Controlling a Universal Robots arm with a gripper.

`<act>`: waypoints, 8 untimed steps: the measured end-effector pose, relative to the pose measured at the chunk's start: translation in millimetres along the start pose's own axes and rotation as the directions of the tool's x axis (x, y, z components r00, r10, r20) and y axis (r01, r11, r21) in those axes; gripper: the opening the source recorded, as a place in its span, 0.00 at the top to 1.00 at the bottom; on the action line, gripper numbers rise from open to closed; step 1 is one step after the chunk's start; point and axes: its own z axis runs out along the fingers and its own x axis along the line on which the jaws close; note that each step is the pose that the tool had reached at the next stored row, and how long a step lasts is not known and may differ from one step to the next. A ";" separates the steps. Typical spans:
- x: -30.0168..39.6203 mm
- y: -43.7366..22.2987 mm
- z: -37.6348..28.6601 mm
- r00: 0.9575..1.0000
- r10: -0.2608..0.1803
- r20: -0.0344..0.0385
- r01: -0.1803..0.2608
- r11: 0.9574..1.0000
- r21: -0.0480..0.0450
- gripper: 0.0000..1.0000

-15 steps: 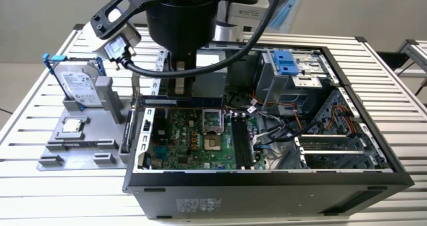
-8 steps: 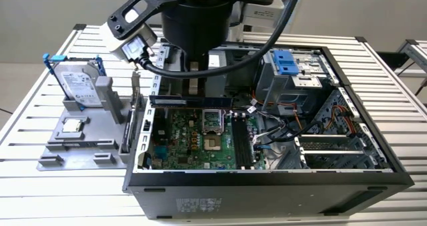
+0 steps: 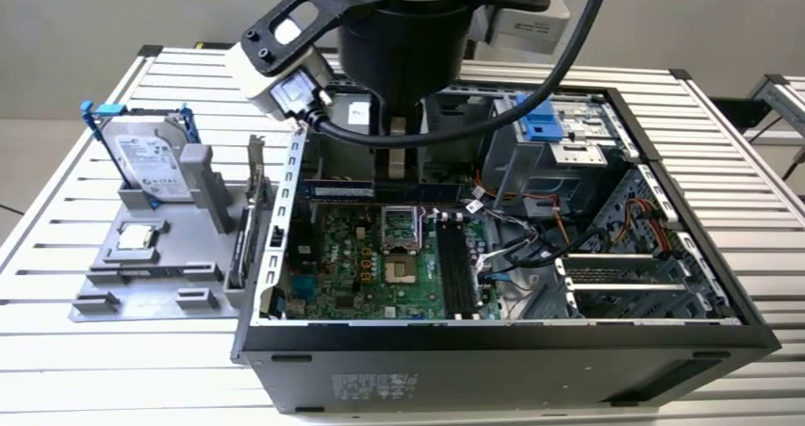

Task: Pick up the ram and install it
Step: 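Pick up the ram and move it above insertion slot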

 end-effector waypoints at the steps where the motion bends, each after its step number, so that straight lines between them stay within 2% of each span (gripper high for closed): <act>1: 0.1 2.3 0.0 1.000 0.000 0.000 0.000 1.000 0.000 1.00; 8: 0.4 20.0 -0.2 1.000 0.000 0.000 0.000 1.000 0.000 1.00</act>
